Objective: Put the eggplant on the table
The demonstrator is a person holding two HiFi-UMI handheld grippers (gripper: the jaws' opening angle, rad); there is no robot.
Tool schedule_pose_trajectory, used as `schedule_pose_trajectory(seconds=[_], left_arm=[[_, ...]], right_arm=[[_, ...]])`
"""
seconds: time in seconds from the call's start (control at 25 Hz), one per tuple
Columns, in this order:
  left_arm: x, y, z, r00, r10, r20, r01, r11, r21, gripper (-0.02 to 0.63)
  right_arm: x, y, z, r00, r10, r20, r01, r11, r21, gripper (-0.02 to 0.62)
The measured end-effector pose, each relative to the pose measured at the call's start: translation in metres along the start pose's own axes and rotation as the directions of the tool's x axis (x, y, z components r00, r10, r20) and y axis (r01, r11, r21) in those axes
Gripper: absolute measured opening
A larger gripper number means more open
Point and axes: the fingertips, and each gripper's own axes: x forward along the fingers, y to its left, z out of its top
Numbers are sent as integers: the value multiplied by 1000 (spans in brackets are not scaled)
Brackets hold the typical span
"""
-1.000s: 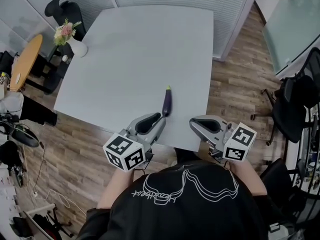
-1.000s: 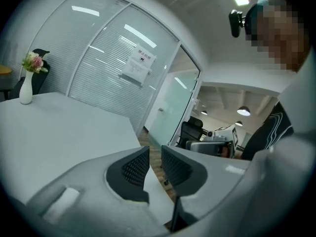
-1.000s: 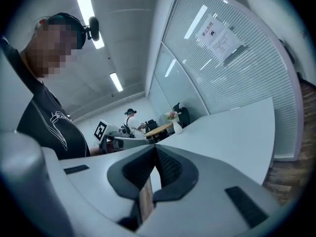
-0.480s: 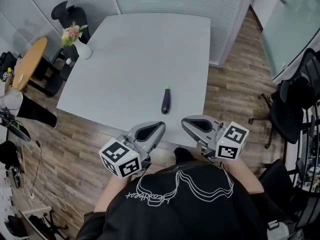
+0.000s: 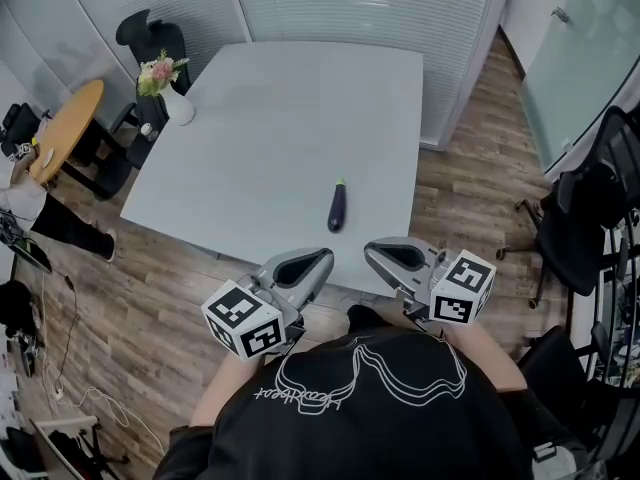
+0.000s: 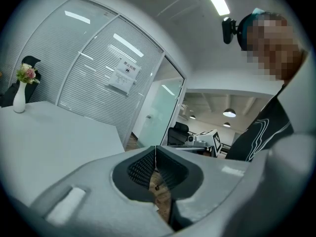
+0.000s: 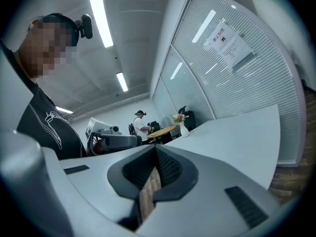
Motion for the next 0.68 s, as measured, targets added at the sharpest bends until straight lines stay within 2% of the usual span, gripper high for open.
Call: schedule_pose_trajectory(seconds=[0.2,0.36,0.68], left_arm=[[-1,-3,-5,1000,-20,-22,21,1000,14,15],[0,-1,-10,999,-7,-44,8,999,38,14],[1,12,-15,999,11,-46,-9,1000,28,14]], right_arm=[[0,-1,-3,1000,-13,-3,13,1000,7,8],[1,-1,-5,1000,-23,-10,23,1000,13,8],[6,-7,-11,1000,-27,-16,27,999,31,8]])
